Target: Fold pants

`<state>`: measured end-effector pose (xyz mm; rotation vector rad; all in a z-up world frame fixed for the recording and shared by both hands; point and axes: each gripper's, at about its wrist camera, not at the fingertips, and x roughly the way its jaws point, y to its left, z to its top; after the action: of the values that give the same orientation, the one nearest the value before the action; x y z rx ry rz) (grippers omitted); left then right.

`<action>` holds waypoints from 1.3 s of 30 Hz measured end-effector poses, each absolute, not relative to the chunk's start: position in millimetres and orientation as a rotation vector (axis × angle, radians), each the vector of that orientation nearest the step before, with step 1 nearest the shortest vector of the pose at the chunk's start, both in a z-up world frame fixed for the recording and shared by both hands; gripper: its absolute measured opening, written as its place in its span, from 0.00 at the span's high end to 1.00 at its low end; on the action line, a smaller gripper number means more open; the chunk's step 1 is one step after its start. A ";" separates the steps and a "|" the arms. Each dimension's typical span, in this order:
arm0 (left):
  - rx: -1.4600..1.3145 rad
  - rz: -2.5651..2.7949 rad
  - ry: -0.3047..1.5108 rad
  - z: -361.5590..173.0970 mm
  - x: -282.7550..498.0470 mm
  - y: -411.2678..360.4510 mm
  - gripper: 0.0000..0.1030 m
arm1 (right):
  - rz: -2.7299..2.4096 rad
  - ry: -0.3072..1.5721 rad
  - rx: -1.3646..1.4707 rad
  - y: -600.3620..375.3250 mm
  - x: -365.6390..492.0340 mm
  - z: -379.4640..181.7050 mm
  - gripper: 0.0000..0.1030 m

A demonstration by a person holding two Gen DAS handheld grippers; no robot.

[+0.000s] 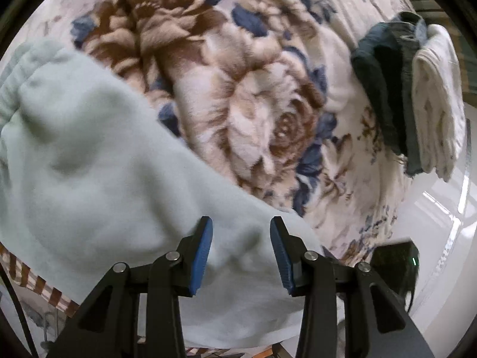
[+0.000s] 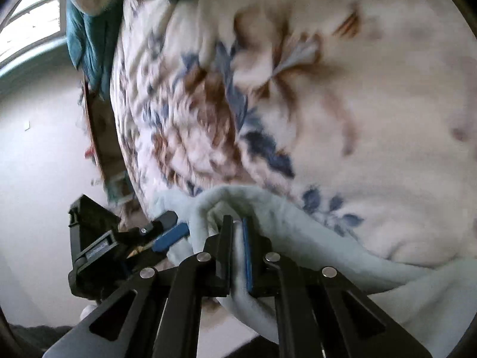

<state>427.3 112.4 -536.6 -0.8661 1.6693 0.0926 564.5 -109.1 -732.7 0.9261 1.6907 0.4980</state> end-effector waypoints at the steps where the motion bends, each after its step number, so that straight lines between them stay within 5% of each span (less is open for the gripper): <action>1: -0.865 0.099 1.671 -538.5 426.9 113.5 0.64 | 0.485 1.671 0.919 -117.0 567.2 -732.4 0.93; 4: -0.877 0.124 1.680 -542.0 425.5 118.9 0.64 | 0.650 1.650 0.731 -86.3 559.0 -713.8 0.93; 9: -0.866 0.127 1.692 -544.1 423.1 122.8 0.64 | 0.929 1.929 0.672 -45.2 557.3 -741.0 0.87; 14: -0.868 0.121 1.692 -544.7 421.1 120.8 0.64 | 0.791 1.960 1.057 -77.5 588.9 -805.6 0.48; 17: -0.882 0.115 1.697 -545.7 420.0 118.6 0.64 | 0.802 1.975 1.383 -71.1 592.6 -847.0 0.40; 23: -0.889 0.142 1.699 -546.4 418.4 123.7 0.64 | 0.909 2.038 1.381 -43.1 601.9 -846.0 0.27; 29: -0.794 0.135 1.697 -548.5 418.1 125.5 0.64 | 0.782 2.130 1.141 -11.6 604.4 -845.2 0.27; 37: -0.834 0.202 1.731 -577.2 409.1 141.5 0.64 | 0.612 1.863 1.457 -76.6 632.6 -816.2 0.73; 39: -0.853 0.202 1.730 -578.8 408.3 143.6 0.64 | 0.601 1.808 1.419 -90.7 647.7 -801.9 0.74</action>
<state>408.3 143.6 -578.8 -0.8525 1.7301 0.2016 647.7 -90.7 -801.9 1.4187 1.8076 0.6015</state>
